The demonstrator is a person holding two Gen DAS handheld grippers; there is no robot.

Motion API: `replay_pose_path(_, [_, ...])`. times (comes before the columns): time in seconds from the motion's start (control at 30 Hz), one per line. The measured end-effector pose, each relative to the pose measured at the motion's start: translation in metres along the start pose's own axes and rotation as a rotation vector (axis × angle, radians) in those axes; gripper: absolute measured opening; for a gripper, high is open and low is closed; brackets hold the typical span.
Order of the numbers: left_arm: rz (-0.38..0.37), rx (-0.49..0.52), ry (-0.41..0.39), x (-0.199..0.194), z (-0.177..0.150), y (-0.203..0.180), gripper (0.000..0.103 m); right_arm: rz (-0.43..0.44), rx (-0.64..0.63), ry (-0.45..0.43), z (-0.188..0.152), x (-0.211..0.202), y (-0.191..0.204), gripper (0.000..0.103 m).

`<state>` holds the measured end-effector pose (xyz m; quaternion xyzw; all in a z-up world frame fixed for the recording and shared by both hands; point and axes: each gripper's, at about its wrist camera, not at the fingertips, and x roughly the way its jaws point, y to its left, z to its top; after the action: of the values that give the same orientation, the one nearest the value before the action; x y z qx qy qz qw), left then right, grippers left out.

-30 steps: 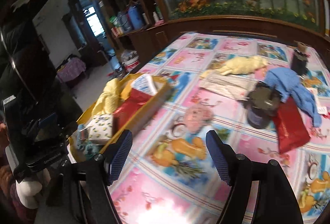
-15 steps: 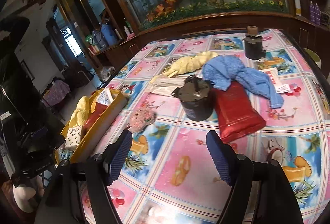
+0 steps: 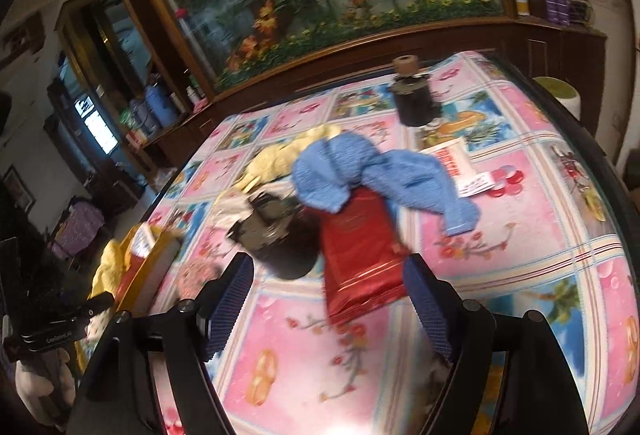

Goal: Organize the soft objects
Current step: 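Grasp the pink fluffy ball with the left tool while the right tool grasps the blue towel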

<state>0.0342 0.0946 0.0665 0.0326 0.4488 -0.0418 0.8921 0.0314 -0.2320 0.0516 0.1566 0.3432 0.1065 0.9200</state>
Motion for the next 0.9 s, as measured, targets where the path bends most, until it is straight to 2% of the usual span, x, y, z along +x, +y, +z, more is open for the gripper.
replay_pose_path(0.13, [-0.021,0.027,0.060,0.041,0.015,-0.026,0.082,-0.005,0.108,-0.035,0.002,0.001,-0.033,0.079])
replay_pose_path(0.27, [0.016,0.055,0.078,0.070,0.018,-0.041,0.082,-0.026,0.148,-0.033,0.000,0.002,-0.051,0.079])
replay_pose_path(0.4, [0.042,0.086,0.073,0.084,0.018,-0.050,0.083,-0.052,0.154,-0.005,0.004,0.007,-0.060,0.080])
replay_pose_path(0.57, [0.030,0.114,0.042,0.085,0.020,-0.055,0.082,-0.023,0.151,0.042,0.016,0.021,-0.056,0.079])
replay_pose_path(0.6, [0.022,0.120,0.036,0.084,0.020,-0.056,0.074,-0.024,0.146,0.052,0.018,0.025,-0.055,0.079])
replay_pose_path(0.63, [-0.008,0.124,0.032,0.083,0.019,-0.056,0.047,-0.025,0.137,0.061,0.020,0.028,-0.052,0.079])
replay_pose_path(0.67, [-0.044,0.119,0.034,0.081,0.018,-0.055,0.032,-0.024,0.124,0.071,0.021,0.032,-0.049,0.079])
replay_pose_path(0.7, [-0.058,0.112,0.044,0.081,0.018,-0.054,0.026,-0.023,0.109,0.082,0.022,0.035,-0.045,0.079])
replay_pose_path(0.9, [-0.145,0.058,0.012,0.061,0.013,-0.044,0.022,0.005,0.036,0.107,0.027,0.046,-0.023,0.079])
